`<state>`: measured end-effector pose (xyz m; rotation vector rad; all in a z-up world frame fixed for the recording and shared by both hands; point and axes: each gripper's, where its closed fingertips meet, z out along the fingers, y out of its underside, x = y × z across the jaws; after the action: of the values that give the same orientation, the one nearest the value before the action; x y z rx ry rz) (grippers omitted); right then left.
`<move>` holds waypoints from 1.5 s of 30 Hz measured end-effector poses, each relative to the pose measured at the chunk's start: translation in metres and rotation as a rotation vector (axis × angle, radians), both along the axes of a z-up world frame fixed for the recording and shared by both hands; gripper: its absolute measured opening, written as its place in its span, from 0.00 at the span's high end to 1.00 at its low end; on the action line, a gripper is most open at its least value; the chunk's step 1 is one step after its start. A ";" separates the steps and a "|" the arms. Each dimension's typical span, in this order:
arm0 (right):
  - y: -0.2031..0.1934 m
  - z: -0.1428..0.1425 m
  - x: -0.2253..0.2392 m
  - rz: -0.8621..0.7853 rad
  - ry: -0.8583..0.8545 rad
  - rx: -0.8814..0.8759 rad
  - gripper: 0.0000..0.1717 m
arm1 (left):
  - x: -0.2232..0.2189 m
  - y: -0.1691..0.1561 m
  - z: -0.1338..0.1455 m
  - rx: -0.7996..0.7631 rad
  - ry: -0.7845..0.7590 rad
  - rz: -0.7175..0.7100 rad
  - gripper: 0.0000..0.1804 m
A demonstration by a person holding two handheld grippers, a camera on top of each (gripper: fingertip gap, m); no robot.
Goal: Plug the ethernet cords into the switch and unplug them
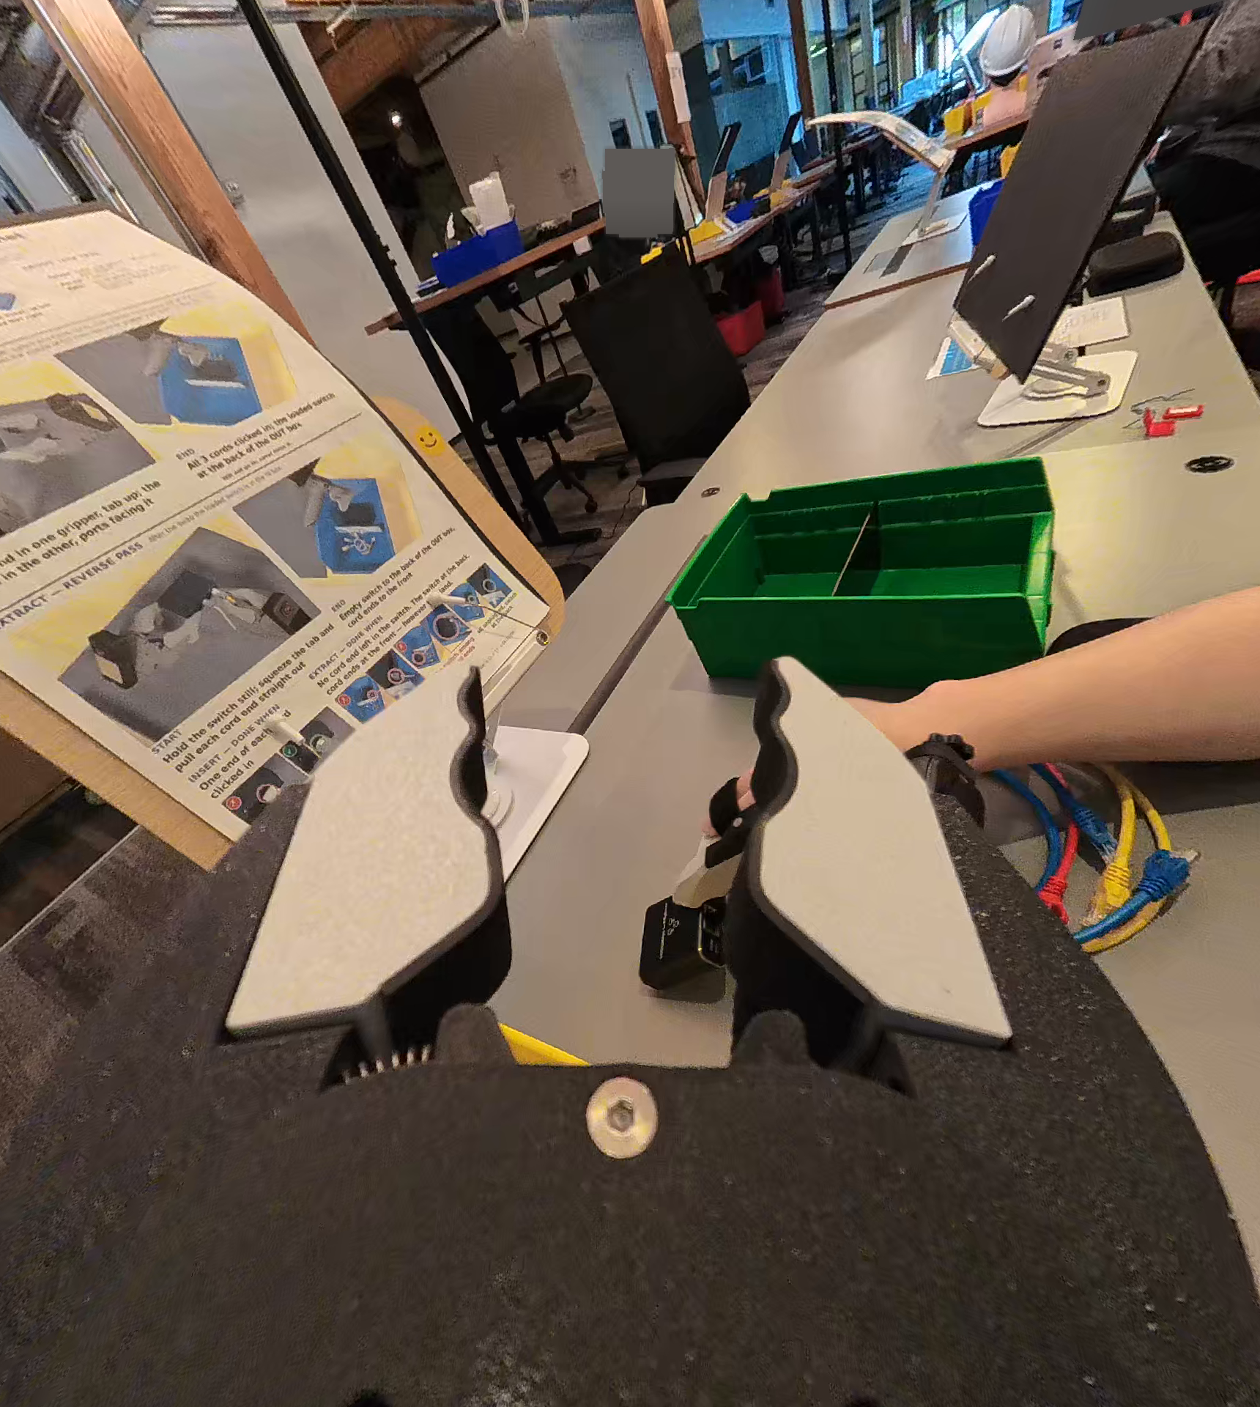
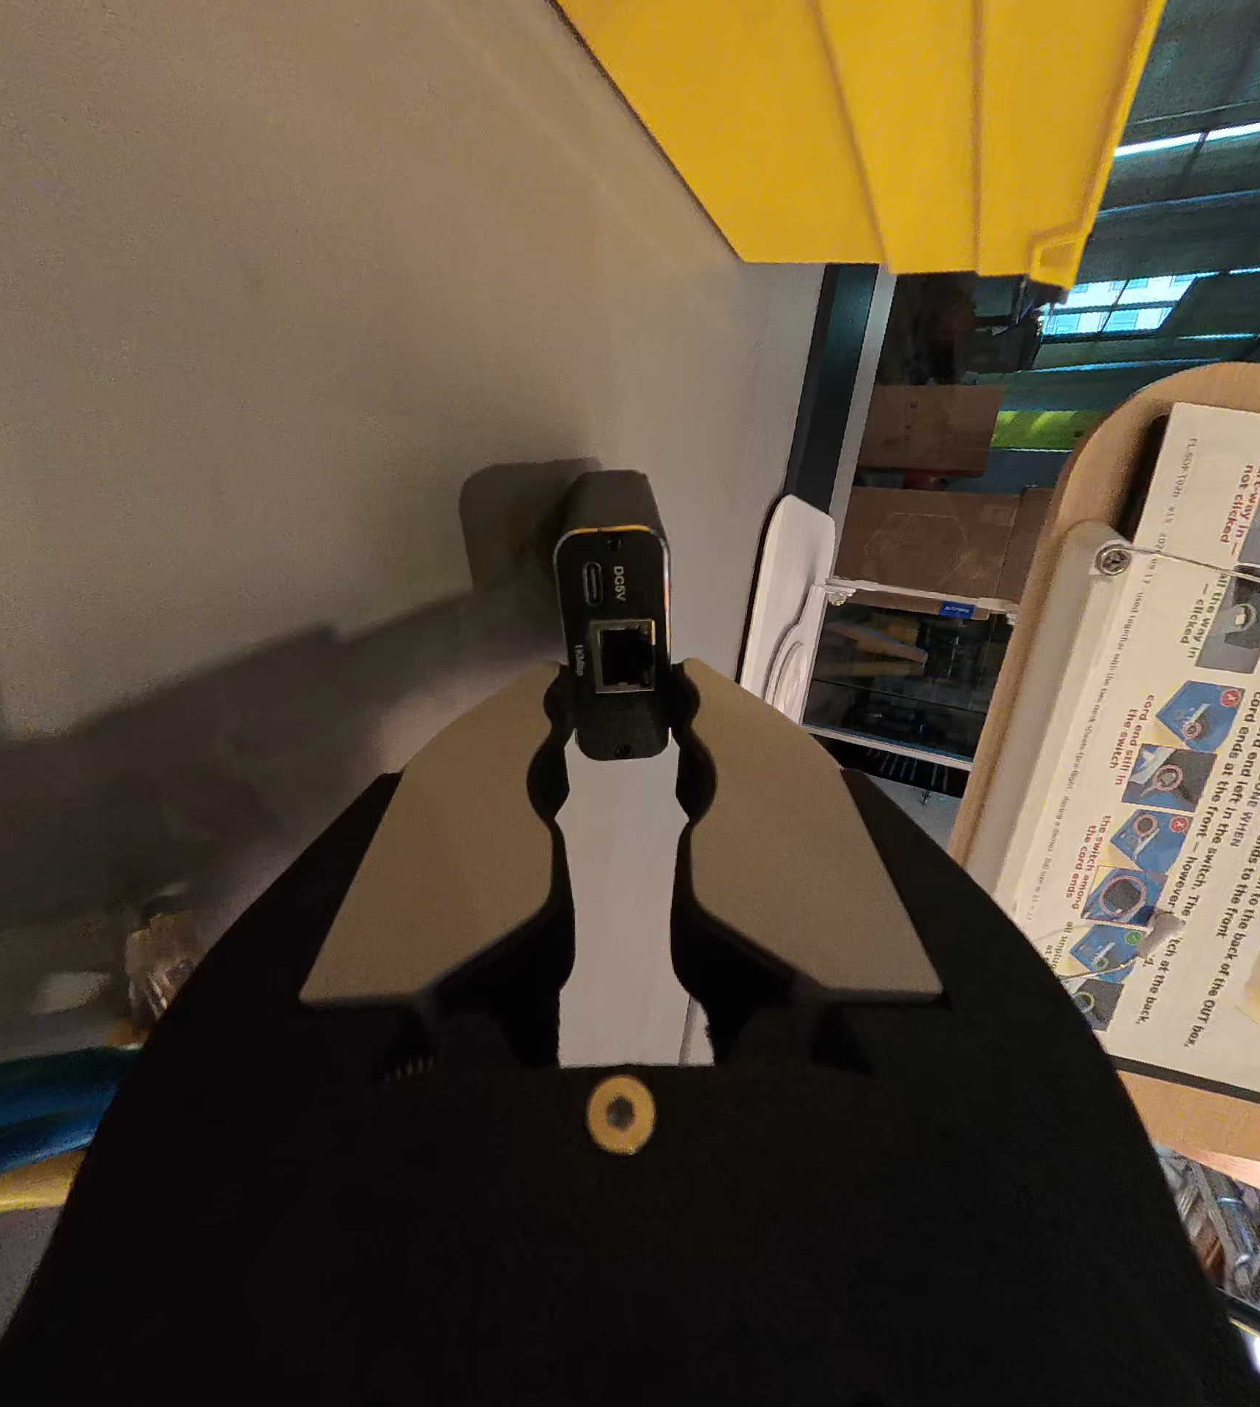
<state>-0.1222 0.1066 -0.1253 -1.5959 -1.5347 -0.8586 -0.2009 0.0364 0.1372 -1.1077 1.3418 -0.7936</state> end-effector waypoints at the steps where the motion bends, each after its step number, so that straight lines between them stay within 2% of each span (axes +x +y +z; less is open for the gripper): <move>1: 0.000 -0.001 0.001 0.000 -0.010 0.000 0.85 | 0.002 0.002 -0.002 -0.002 0.005 0.008 0.62; 10: -0.012 -0.014 -0.004 0.016 -0.061 -0.117 0.81 | 0.005 0.006 -0.006 -0.017 0.018 0.014 0.62; 15: -0.015 -0.016 -0.006 0.009 -0.048 -0.249 0.80 | 0.002 0.010 -0.006 -0.033 0.006 0.016 0.62; 18: -0.019 -0.014 -0.009 0.011 0.027 -0.307 0.74 | -0.001 0.013 -0.006 -0.029 0.007 0.025 0.62; 22: -0.040 0.004 -0.013 0.048 0.237 -0.418 0.71 | -0.007 0.014 -0.002 -0.036 -0.016 0.026 0.62; 25: -0.062 0.036 0.012 -0.043 0.432 -0.520 0.73 | -0.014 0.013 0.002 -0.035 -0.037 0.028 0.63; 28: -0.082 0.049 0.054 -0.192 0.423 -0.585 0.79 | -0.020 0.012 0.006 -0.028 -0.049 0.035 0.63; 32: -0.099 0.027 0.103 -0.492 0.344 -0.702 0.85 | -0.019 0.010 0.007 -0.032 -0.053 0.020 0.63; 33: -0.106 0.019 0.099 -0.499 0.365 -0.774 0.87 | -0.019 0.009 0.006 -0.032 -0.049 0.017 0.63; 34: -0.116 0.015 0.088 -0.456 0.406 -0.861 0.88 | -0.018 0.008 0.005 -0.028 -0.041 0.018 0.63; 36: -0.128 0.016 0.068 -0.351 0.445 -0.913 0.89 | -0.017 0.008 0.003 -0.016 -0.025 0.026 0.63; 40: -0.172 0.018 0.024 -0.020 0.388 -1.014 0.89 | -0.021 0.010 0.001 -0.007 -0.011 0.039 0.63; 42: -0.198 0.010 0.011 0.054 0.373 -1.091 0.89 | -0.026 0.010 0.004 -0.008 -0.027 0.039 0.64; 45: -0.220 -0.009 0.010 0.106 0.334 -1.067 0.90 | -0.030 0.007 0.010 -0.005 -0.057 0.023 0.65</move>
<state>-0.1125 -0.1132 -0.1340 -2.1700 -1.9044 0.4015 -0.2312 0.0429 0.1473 -1.0950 1.2778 -0.8059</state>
